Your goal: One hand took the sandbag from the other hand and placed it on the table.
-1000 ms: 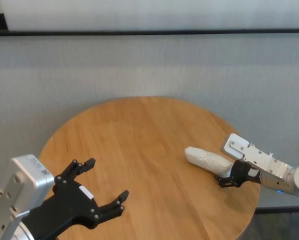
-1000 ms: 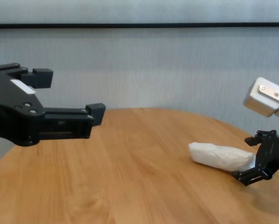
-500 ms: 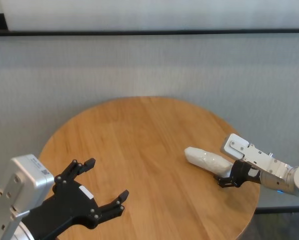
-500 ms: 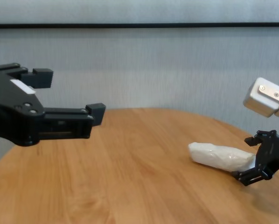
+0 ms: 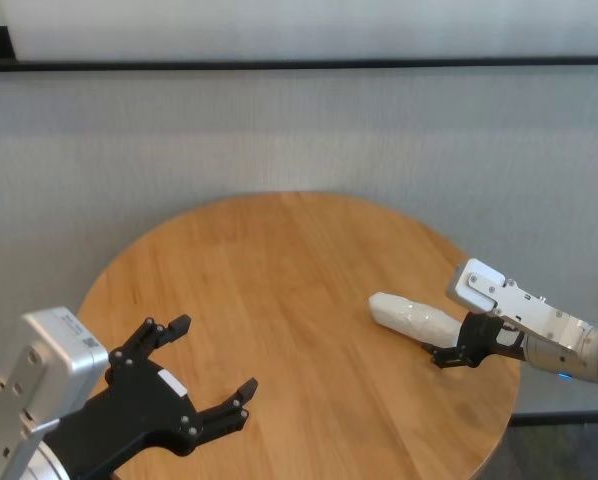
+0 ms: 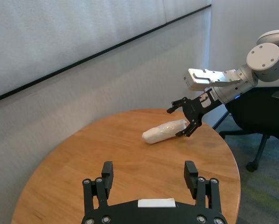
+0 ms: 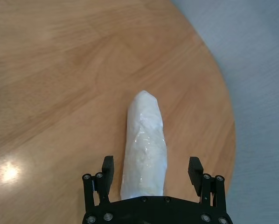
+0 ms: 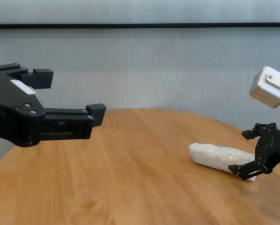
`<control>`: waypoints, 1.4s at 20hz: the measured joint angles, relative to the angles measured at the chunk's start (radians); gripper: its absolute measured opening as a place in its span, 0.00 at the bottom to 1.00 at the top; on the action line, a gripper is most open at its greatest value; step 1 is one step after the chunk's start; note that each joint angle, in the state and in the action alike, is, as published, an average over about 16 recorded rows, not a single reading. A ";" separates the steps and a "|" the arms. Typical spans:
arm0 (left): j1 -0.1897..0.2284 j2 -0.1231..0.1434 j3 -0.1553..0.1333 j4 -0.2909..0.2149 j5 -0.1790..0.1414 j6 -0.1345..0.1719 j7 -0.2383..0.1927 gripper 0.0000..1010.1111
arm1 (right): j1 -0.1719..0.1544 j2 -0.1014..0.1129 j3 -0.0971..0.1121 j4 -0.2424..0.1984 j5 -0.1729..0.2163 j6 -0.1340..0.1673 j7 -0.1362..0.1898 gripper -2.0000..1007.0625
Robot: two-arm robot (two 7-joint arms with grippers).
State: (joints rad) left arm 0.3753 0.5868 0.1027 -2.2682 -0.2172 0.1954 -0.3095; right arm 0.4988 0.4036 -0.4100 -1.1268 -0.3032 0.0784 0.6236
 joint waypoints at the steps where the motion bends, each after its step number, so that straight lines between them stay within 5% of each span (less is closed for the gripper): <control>1: 0.000 0.000 0.000 0.000 0.000 0.000 0.000 0.99 | -0.004 0.003 0.002 -0.010 0.008 -0.005 -0.001 1.00; 7: -0.003 -0.002 0.002 0.002 0.002 0.002 0.002 0.99 | -0.049 0.013 0.027 -0.098 0.046 -0.046 -0.068 1.00; 13: -0.026 -0.018 0.018 0.013 0.026 0.028 0.024 0.99 | -0.114 0.001 0.043 -0.192 0.048 -0.100 -0.198 1.00; 19: -0.062 -0.052 0.036 0.032 0.073 0.071 0.068 0.99 | -0.170 -0.028 0.032 -0.251 -0.001 -0.153 -0.339 1.00; 28: -0.107 -0.116 0.057 0.088 0.161 0.102 0.137 0.99 | -0.218 -0.083 0.004 -0.270 -0.087 -0.212 -0.478 1.00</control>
State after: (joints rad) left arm 0.2687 0.4706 0.1599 -2.1807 -0.0565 0.2973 -0.1729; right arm 0.2810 0.3206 -0.4061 -1.3964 -0.3903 -0.1334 0.1452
